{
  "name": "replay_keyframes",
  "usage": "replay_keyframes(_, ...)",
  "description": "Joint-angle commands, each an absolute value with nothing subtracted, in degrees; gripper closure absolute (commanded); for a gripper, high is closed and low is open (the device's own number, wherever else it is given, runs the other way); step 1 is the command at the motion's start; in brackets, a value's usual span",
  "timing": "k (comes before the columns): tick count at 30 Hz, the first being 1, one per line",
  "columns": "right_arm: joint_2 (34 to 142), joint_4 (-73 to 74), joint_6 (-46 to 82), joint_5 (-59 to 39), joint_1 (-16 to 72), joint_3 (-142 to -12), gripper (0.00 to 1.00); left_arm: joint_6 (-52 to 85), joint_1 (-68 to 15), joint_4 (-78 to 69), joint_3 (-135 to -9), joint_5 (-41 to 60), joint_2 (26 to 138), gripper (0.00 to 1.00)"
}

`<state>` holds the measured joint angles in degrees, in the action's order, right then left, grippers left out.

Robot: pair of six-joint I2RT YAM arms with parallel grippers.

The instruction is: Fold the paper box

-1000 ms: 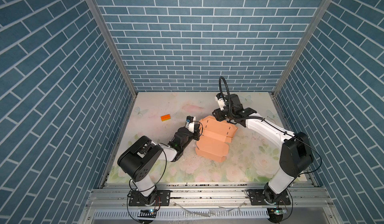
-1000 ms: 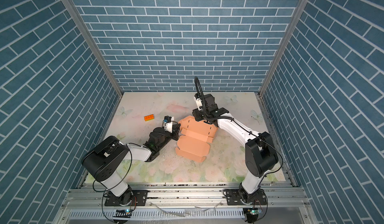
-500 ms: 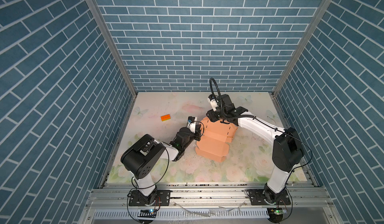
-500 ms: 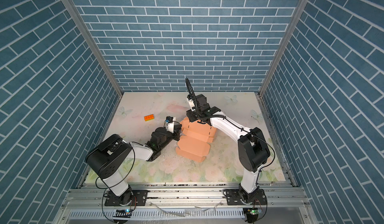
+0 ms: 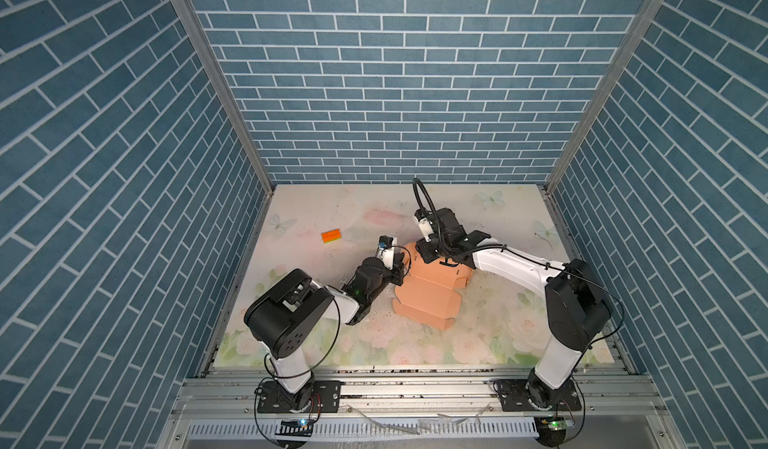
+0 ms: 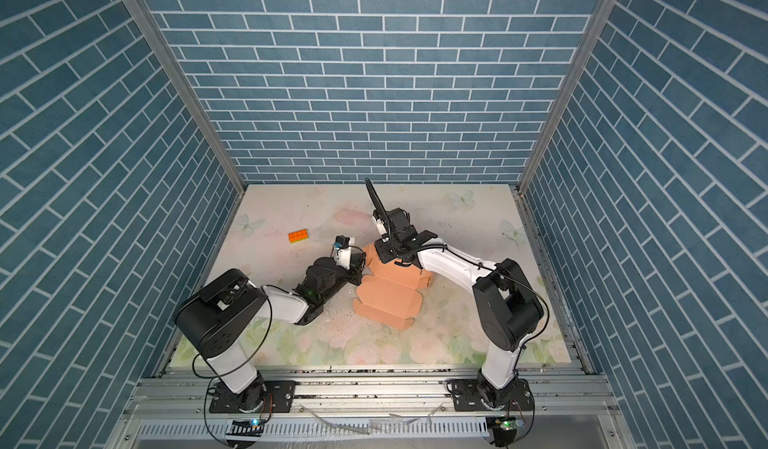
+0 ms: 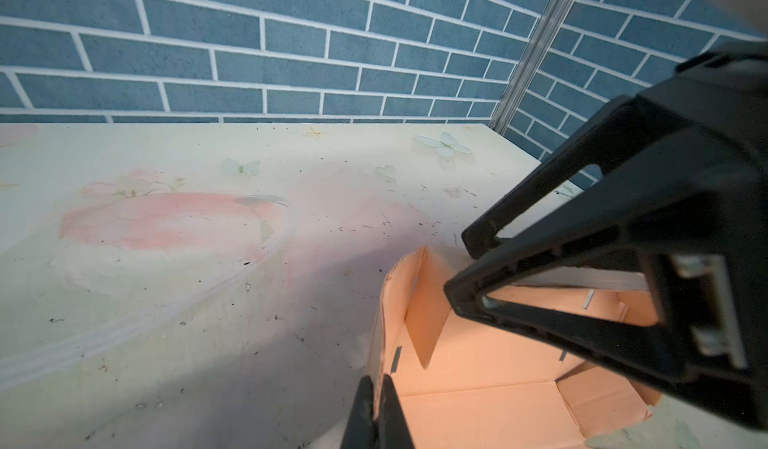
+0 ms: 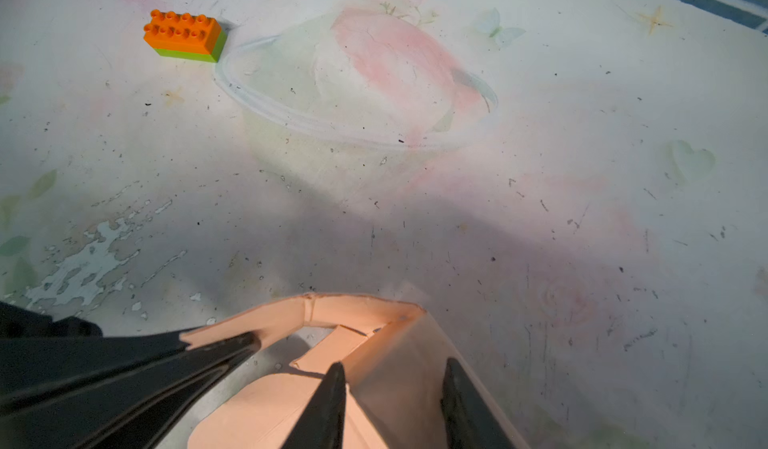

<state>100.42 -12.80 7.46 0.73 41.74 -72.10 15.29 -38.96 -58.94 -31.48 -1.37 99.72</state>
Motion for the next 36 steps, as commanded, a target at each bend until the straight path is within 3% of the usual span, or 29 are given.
replay_keyframes(1, 98.15, -10.93, 7.39, 2.18, 42.01, -70.11, 0.6, 15.3, -40.05, -60.69, -32.34, -2.62, 100.88, 1.0)
replay_keyframes(16, 93.17, -4.59, 7.6, 1.58, 42.01, -63.0, 0.58, 13.12, -46.67, -60.18, -33.38, -14.34, 101.55, 1.0)
replay_keyframes(27, 86.33, -5.36, 3.88, 4.81, 41.24, -59.16, 0.49, 10.84, -47.9, -61.38, -32.45, -16.15, 101.6, 1.0)
replay_keyframes(36, 81.21, -6.15, 6.81, -0.29, 35.59, -56.92, 0.47, 10.72, -48.34, -62.9, -32.04, -17.31, 102.19, 1.0)
